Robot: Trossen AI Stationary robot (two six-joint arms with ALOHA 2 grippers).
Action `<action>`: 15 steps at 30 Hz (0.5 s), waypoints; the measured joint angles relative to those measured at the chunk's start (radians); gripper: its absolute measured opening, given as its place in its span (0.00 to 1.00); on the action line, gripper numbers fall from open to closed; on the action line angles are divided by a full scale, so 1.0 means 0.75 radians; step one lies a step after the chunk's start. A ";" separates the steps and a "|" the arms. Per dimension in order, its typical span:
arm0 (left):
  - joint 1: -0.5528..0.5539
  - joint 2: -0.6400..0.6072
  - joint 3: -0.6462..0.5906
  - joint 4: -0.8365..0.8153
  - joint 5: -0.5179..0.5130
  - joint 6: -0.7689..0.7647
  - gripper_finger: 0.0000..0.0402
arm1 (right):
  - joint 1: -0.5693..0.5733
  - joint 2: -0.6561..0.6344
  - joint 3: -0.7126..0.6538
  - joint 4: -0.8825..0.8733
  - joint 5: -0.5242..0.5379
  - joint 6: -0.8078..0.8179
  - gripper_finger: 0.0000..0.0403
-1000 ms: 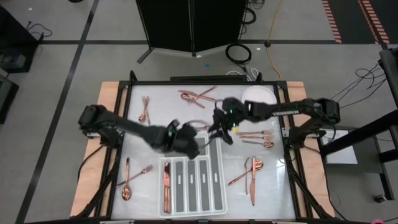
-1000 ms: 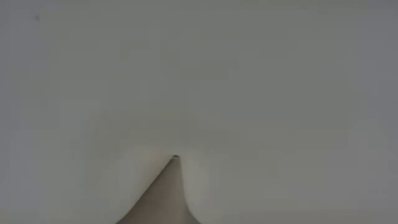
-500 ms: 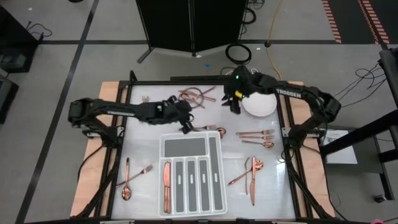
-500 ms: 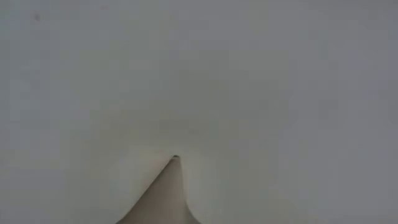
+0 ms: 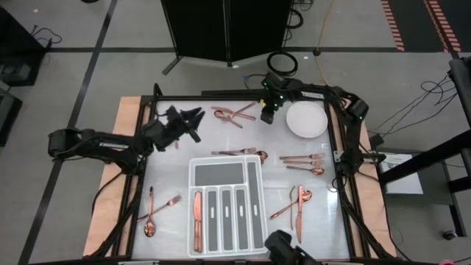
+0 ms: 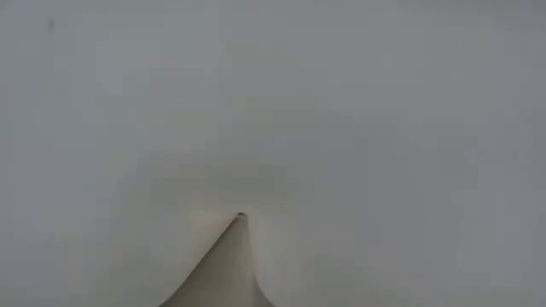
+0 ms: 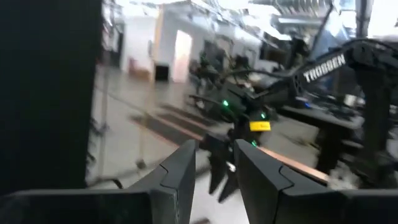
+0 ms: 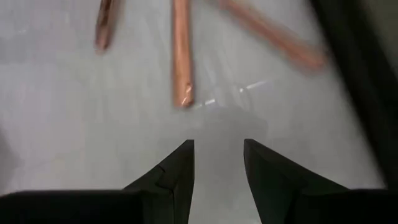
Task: Sort silverware
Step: Put the top knife into the silverware tray
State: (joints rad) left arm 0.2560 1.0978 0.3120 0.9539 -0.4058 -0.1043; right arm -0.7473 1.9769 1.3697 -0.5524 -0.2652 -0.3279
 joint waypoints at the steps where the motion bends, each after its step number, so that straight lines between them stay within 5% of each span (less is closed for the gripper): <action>1: 0.009 0.007 -0.005 0.029 -0.007 0.034 0.28 | 0.003 0.011 0.027 -0.007 0.002 0.001 0.32; 15: 0.117 0.005 0.035 -0.001 0.245 0.353 0.28 | 0.168 0.094 0.125 -0.002 0.028 0.240 0.32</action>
State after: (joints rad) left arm 0.3438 1.1014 0.3380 0.9529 -0.2220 0.1605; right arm -0.6216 2.0474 1.4631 -0.5536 -0.2441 -0.1479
